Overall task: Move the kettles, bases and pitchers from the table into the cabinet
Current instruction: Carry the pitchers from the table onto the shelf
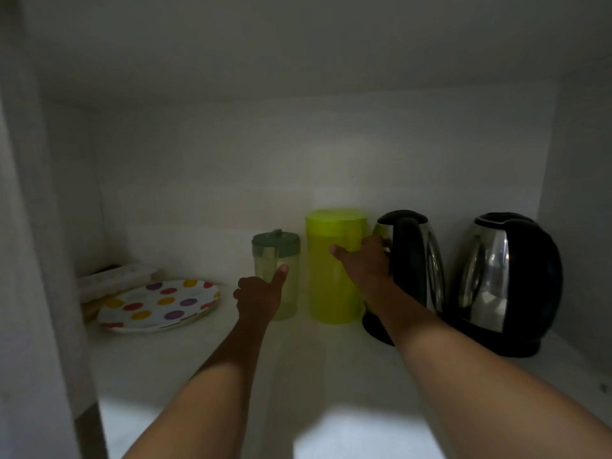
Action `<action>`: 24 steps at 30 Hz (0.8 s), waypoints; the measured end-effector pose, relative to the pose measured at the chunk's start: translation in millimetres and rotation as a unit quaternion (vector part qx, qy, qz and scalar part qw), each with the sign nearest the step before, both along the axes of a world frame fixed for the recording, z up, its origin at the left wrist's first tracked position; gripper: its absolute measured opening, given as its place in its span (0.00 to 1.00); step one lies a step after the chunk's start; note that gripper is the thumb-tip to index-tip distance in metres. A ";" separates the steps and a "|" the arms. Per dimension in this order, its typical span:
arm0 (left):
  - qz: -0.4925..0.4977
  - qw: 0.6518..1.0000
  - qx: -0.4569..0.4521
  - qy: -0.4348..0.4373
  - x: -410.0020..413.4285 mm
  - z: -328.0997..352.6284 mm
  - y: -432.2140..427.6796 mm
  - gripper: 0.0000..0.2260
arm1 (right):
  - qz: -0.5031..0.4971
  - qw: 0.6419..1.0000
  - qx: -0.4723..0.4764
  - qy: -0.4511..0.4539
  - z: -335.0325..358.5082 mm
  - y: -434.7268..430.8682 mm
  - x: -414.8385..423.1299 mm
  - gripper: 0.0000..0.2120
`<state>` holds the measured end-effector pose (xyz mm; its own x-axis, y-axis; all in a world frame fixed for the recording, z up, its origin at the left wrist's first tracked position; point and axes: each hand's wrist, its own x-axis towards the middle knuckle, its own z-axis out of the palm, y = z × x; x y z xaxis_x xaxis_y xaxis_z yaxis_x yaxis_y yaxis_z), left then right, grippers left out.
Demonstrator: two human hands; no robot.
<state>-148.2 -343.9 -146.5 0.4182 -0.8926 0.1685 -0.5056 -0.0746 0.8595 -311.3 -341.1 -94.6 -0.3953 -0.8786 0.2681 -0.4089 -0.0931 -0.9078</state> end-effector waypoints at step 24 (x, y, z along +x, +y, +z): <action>0.068 0.901 -0.154 -0.401 59.1 43.1 339.8 0.30 | 0.116 0.951 -0.077 0.276 -10.7 285.7 91.4 0.30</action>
